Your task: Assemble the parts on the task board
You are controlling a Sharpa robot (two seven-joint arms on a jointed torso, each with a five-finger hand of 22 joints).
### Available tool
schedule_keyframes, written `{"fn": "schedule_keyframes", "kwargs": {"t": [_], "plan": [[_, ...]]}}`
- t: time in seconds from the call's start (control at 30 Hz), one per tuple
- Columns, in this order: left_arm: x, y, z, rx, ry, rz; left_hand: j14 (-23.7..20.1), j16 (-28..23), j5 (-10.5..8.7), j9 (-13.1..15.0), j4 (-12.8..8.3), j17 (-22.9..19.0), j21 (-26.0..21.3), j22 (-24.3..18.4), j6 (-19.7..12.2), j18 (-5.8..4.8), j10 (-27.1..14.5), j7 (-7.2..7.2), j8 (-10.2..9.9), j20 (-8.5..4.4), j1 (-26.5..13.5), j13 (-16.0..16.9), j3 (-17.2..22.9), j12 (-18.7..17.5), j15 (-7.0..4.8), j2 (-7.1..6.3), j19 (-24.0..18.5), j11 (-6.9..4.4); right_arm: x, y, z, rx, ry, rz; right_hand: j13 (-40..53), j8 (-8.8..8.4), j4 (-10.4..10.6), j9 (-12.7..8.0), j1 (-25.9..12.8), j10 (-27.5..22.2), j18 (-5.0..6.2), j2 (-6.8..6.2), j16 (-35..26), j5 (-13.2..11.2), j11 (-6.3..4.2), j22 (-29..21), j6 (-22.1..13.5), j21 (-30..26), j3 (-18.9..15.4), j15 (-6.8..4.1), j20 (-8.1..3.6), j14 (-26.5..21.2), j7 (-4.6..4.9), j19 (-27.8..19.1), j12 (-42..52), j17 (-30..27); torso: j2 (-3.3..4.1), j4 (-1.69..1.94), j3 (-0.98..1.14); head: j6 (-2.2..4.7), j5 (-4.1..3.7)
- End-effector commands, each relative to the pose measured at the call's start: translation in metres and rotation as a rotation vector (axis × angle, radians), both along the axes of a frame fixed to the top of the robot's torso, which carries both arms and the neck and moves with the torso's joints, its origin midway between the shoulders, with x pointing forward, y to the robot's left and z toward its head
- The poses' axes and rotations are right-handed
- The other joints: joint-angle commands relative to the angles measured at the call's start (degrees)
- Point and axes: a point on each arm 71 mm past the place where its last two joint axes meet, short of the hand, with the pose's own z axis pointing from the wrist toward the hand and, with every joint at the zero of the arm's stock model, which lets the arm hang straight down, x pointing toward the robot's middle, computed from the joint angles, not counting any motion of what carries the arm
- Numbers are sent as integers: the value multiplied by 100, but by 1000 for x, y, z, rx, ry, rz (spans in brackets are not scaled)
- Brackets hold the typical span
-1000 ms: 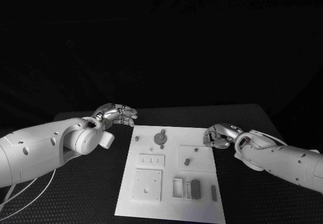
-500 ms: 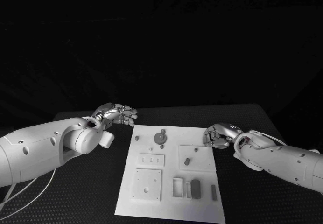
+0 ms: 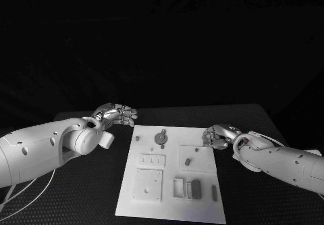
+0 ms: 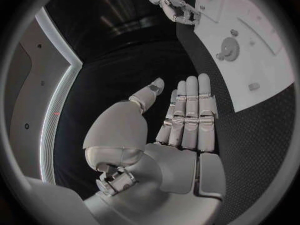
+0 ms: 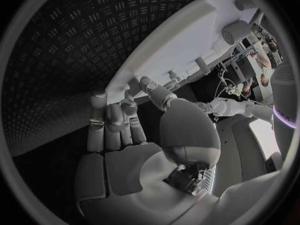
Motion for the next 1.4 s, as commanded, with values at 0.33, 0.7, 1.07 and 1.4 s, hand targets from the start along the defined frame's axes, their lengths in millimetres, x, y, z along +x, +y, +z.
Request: {"fn": "schedule_keyframes", "kwargs": {"t": [0.33,0.7,1.07,1.4], "plan": [[-1,-2,1,-4,-5,-21,28,-36,26,-7,-4,16,-25,9,-10,70,31,25,-35,-23,-61,12,-20,-35,3,-6,-11,19,0,0,-2,-1,5,-12,16,10,32,9,10,-45,193,5,8,-4,4,83,-81,-26,20,53,0,-7,89,-6,-7,5,-3,-4,2,-20,-3],[-1,-2,1,-3,-6,-21,29,-41,26,-7,-3,22,-26,10,-8,71,34,25,-34,-23,-59,14,-20,-37,3,0,-10,19,0,-2,0,11,-15,-12,20,278,-60,163,249,24,193,580,39,-3,-153,105,398,9,157,-82,-22,22,-84,6,39,8,-3,0,4,-25,-5],[-1,-2,1,-3,-6,-22,32,-47,26,-6,-3,29,-29,12,-4,71,39,23,-32,-23,-54,17,-18,-39,2,7,-9,18,-1,3,1,22,-38,-1,4,429,-72,275,413,70,193,737,51,-3,-265,115,678,48,133,-191,-41,31,-197,-20,26,8,-4,-4,3,-43,-3],[-2,-5,1,15,-5,-41,35,-68,25,3,13,53,-39,19,36,68,57,8,-10,-20,-85,28,-36,-44,5,6,-12,13,0,9,5,38,-46,-24,-3,463,-66,309,413,109,193,663,60,-3,-292,111,753,67,80,-217,-52,53,-226,-4,23,8,-9,-4,-4,-19,-11]]}}
